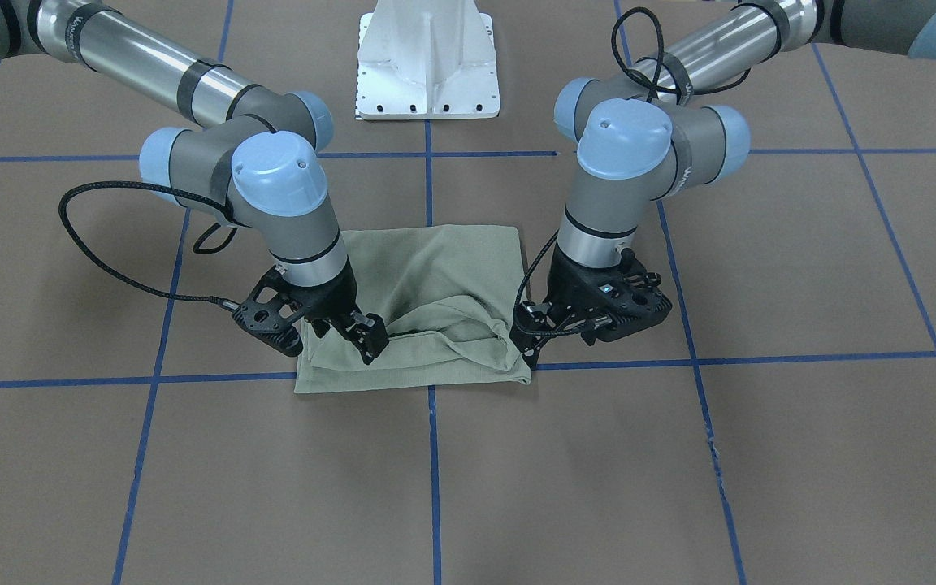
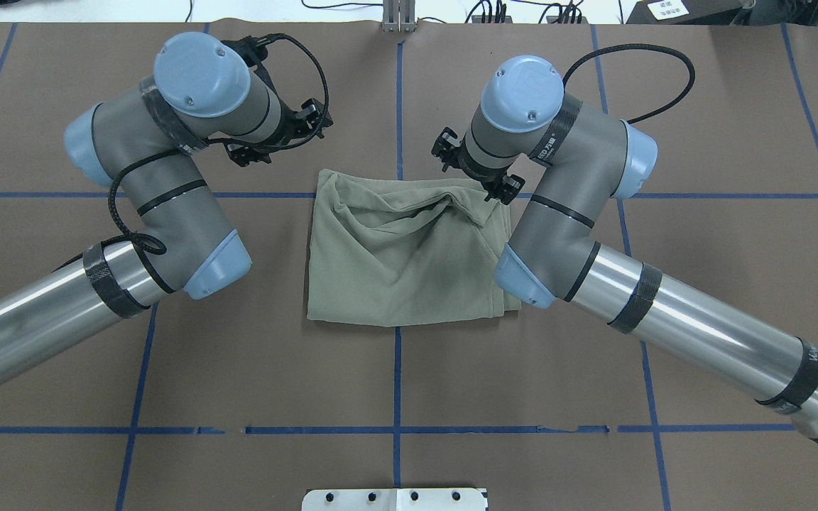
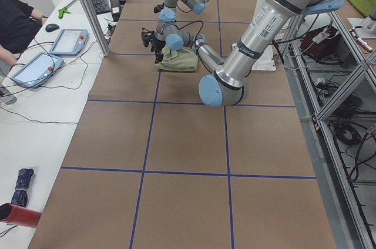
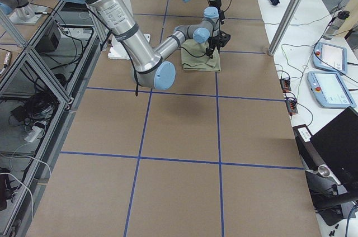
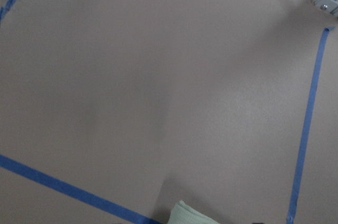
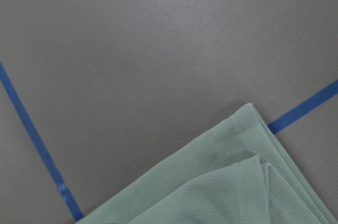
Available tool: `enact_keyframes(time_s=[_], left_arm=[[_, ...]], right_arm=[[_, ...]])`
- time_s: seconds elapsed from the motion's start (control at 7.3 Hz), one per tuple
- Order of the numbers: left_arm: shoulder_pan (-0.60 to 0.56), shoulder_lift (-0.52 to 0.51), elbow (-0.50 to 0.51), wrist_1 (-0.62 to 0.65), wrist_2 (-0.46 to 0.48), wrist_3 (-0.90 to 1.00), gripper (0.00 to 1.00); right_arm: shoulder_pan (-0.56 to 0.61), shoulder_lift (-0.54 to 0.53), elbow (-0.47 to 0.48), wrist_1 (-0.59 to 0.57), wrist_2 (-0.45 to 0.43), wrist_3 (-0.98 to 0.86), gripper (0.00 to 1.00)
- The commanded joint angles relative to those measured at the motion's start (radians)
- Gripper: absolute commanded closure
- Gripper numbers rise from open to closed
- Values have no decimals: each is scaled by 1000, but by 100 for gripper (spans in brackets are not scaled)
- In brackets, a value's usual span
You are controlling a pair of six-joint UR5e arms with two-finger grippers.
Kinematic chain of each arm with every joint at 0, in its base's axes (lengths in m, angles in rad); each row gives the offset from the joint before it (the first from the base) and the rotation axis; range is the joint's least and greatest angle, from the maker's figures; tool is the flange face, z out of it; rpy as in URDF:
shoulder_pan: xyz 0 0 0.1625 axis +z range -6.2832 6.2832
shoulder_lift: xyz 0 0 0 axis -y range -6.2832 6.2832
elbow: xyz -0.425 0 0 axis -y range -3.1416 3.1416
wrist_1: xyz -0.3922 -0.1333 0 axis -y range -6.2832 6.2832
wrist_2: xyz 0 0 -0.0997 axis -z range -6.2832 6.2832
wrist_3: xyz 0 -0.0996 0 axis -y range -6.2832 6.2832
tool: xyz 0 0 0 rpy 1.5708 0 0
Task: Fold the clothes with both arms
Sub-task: 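Release with the left gripper and withdraw it while the right presses the fold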
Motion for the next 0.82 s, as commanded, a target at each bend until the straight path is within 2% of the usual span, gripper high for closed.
enact_keyframes(time_s=[0.0,0.27,0.55,0.68], left_arm=[[-24,33,-14,5,-67,141,0],[-58,166,-136,2,-70,264,0],[-63,200,-155,0,-70,277,0],[-63,209,-160,0,-70,277,0]], right_arm=[[-19,2,45,4,84,-54,0],[-118,-3,59,-8,52,-189,0],[-188,40,36,-121,-69,-413,0],[-185,83,-17,-134,-74,-466,0]])
